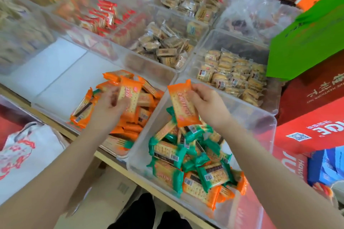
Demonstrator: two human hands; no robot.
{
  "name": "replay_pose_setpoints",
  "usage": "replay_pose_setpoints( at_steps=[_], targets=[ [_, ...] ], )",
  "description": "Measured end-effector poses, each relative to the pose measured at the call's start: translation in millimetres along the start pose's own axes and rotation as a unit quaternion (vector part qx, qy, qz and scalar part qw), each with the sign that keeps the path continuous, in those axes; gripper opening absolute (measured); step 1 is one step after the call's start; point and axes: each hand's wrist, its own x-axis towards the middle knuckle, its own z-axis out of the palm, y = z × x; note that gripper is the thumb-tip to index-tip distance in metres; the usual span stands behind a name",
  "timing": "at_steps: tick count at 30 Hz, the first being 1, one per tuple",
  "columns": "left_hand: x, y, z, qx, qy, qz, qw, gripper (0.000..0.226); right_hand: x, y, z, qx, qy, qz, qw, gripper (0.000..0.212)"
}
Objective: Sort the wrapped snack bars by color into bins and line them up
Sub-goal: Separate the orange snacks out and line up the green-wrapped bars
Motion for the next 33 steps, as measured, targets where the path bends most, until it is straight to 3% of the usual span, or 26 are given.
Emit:
replay_pose_setpoints(
  at_steps=[3,7,10,13,16,19,21,23,24,30,33],
  targets=[
    [34,-18,-25,0.113,0.024,-0.007,0.993,0.063,27,-23,29,0.011,-0.014,-0.009,1.000,0.021],
    [67,-29,-30,0.257,-0.053,0.027,0.965,0.047,68,-42,63,-0.087,-0.033,-0.059,0.994,0.019],
    [79,-34,-38,0.273,-0.130,0.076,0.950,0.051,101,-41,88,-0.176,-0.072,-0.061,0.980,0.026],
    [82,-37,-59,0.281,-0.120,0.084,0.948,0.039,123,-37,107,-0.242,-0.101,-0.040,0.964,0.028],
    [81,-45,-88,0.322,-0.153,0.132,0.925,0.047,129,-40,125,-0.358,-0.099,-0.046,0.928,0.039],
    [85,-60,-117,0.371,-0.187,0.120,0.901,0.047,113,-66,143,-0.345,-0.127,-0.213,0.905,0.042],
    [89,-67,-127,0.376,-0.185,0.119,0.900,0.037,96,-88,152,-0.354,-0.219,-0.279,0.865,0.051],
    [92,-72,-133,0.386,-0.201,0.106,0.894,0.039,90,-101,158,-0.440,-0.363,-0.280,0.772,0.057],
    [95,-75,-134,0.396,-0.213,0.093,0.888,0.041,87,-94,170,-0.451,-0.381,-0.284,0.755,0.054],
    [114,-87,-128,0.433,-0.299,0.040,0.849,0.056,103,-67,184,-0.449,-0.373,-0.292,0.758,0.071],
    [118,-84,-117,0.386,-0.284,-0.013,0.878,0.065,118,-61,161,-0.431,-0.323,-0.280,0.794,0.081]
  ],
)
